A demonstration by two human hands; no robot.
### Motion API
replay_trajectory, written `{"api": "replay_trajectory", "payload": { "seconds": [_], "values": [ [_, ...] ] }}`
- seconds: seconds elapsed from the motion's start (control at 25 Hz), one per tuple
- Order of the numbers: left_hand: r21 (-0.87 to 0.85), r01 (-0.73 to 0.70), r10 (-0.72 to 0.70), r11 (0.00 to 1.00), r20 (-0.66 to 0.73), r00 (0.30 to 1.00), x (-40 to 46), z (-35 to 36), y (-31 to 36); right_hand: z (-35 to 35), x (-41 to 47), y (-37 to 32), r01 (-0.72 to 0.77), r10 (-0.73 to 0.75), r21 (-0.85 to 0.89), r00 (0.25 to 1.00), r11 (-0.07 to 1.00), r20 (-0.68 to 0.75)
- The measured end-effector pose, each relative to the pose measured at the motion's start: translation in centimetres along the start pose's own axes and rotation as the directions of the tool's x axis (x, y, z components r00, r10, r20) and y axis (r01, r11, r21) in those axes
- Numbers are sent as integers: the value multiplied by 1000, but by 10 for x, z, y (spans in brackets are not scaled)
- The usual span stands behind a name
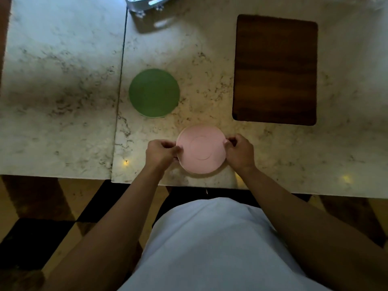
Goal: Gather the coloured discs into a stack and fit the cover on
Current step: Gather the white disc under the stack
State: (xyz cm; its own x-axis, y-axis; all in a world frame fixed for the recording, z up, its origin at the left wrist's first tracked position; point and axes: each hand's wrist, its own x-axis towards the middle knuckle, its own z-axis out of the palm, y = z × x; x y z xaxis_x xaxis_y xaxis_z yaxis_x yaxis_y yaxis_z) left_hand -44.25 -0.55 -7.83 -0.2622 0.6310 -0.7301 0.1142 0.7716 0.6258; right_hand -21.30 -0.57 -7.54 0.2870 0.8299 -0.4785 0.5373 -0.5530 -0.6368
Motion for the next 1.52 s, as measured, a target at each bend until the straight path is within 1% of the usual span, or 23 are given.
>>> {"api": "replay_trajectory", "payload": {
  "seconds": [0.12, 0.24, 0.44, 0.56, 0.68, 0.88, 1.04, 1.12, 1.32, 1.52],
  "values": [
    [88, -7, 9, 996, -21, 1000, 1, 2, 2, 2, -2, -1, 8, -8, -33, 1000, 999, -19],
    [104, -10, 15, 995, -51, 999, -1, 1, 0, 1, -4, -4, 18, -21, -68, 999, 997, -34],
    [192, -27, 50, 981, -116, 992, -10, 2, 5, 1, -7, -8, 24, -31, -132, 998, 991, -53],
    [286, -49, 99, 957, -161, 982, -17, 7, 10, 2, -8, -12, -7, -5, -153, 997, 988, -75],
    [378, -81, 161, 922, -184, 970, -25, 12, 14, 3, -7, -15, -27, 8, -212, 996, 977, -89],
    [397, -79, 150, 914, -150, 977, -26, 11, 15, -1, -6, -14, -36, 21, -211, 997, 977, -71],
    [441, -102, 186, 892, -153, 971, -28, 13, 16, -3, -6, -15, -39, 27, -206, 998, 978, -60],
    [448, -97, 180, 889, -146, 973, -28, 14, 17, -3, -5, -16, -39, 29, -206, 998, 978, -54],
    [435, -67, 139, 898, -136, 981, -25, 13, 21, -4, -3, -16, -27, 22, -179, 999, 984, -26],
    [376, -92, 151, 922, -131, 980, -28, 12, 18, -6, -6, -13, 17, -20, -171, 1000, 985, -18]
  ]
}}
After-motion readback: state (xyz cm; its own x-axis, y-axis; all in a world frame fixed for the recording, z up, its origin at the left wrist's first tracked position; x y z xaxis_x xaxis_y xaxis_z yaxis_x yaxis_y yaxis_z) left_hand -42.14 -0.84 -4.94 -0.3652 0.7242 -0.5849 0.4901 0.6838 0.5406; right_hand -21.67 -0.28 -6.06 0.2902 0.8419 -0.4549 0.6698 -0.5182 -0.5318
